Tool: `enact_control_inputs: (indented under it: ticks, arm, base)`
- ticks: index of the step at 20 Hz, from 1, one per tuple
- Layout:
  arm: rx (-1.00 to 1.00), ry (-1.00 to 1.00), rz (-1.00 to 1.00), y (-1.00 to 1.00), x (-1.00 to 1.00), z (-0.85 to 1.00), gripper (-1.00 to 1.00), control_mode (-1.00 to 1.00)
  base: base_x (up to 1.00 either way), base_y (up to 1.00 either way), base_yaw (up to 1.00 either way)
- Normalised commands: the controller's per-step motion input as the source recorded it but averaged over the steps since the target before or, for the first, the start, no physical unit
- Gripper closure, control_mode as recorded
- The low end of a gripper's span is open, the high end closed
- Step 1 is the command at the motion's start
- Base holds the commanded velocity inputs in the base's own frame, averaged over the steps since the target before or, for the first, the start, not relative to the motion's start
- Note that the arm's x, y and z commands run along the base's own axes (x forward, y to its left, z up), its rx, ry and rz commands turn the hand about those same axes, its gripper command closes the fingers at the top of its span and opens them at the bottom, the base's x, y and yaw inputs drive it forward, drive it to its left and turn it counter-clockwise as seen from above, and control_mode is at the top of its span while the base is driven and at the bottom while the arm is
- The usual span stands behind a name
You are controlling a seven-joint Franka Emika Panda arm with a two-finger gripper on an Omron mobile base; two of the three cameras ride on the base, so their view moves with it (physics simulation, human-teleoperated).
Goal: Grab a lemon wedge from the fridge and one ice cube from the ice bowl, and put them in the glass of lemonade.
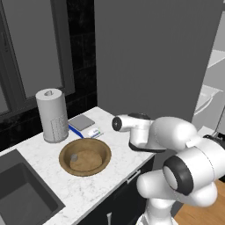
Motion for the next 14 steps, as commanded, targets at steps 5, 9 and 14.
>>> enact_control_inputs:
  ticks: [5, 9, 14]
  arm:
    - [0.00, 0.00, 0.00, 0.00, 0.00, -0.07, 1.00, -1.00]
    - [0.00, 0.00, 0.00, 0.00, 0.00, 0.04, -1.00, -1.00]
    - [0.00, -0.01, 0.00, 0.00, -0.01, 0.22, -1.00, -1.00]
  base:
    - [0.00, 0.00, 0.00]
    - [0.00, 0.00, 0.00]
    - [0.00, 0.00, 0.00]
